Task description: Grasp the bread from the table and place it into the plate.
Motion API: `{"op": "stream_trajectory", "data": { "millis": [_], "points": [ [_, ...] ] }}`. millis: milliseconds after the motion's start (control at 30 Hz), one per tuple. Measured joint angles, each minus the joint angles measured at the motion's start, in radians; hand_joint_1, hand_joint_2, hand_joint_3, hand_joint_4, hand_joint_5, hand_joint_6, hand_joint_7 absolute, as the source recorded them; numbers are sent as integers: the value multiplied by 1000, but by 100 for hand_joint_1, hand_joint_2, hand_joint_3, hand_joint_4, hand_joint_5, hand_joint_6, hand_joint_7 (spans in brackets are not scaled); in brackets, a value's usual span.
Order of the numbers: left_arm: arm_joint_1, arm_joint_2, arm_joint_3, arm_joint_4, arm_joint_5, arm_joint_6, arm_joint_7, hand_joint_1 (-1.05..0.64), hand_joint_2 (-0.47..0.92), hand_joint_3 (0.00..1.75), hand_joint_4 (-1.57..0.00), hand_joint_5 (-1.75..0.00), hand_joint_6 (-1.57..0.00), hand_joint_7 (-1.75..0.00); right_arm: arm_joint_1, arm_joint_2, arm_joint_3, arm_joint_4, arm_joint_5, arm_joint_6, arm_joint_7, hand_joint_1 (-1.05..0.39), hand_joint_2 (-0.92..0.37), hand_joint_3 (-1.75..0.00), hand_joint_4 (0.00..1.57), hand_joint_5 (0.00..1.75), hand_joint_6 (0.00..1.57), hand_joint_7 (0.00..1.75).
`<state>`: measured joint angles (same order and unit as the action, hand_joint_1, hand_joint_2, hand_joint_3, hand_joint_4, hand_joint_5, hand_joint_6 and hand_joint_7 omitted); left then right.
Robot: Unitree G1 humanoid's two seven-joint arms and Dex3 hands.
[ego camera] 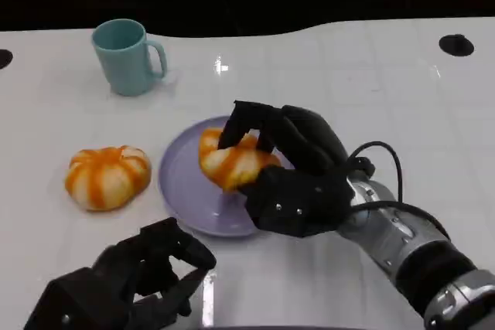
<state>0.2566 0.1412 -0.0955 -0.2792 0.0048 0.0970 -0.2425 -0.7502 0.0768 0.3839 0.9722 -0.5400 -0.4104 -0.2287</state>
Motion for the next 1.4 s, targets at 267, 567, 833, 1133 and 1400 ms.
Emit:
{"op": "stream_trajectory", "data": {
  "millis": [267,567,833,1133,1400],
  "points": [
    [2,-1,-1,0,0,0,0,-37,92,45,-63,-175,-59,-134,-3,-35,68,-61,-58,150,166,-59,-92,-27,1,21,25,0],
    [8,-3,-5,-6,8,1,0,-37,92,47,-66,-175,-59,-135,84,-93,80,-307,-33,231,319,-64,-92,-31,2,19,23,1],
    [10,-10,-16,-11,12,4,1,-38,92,48,-66,-175,-59,-136,203,-191,37,-573,42,258,447,-60,-92,-30,4,26,25,2],
    [10,-11,-21,-17,16,8,10,-40,92,47,-65,-175,-59,-137,387,-294,-46,-775,160,193,503,-51,-92,-22,19,41,37,7],
    [9,-13,-23,-19,18,16,10,-41,92,47,-65,-175,-58,-137,524,-344,-127,-844,233,111,495,-33,-91,-9,54,85,69,24]
  ]
}}
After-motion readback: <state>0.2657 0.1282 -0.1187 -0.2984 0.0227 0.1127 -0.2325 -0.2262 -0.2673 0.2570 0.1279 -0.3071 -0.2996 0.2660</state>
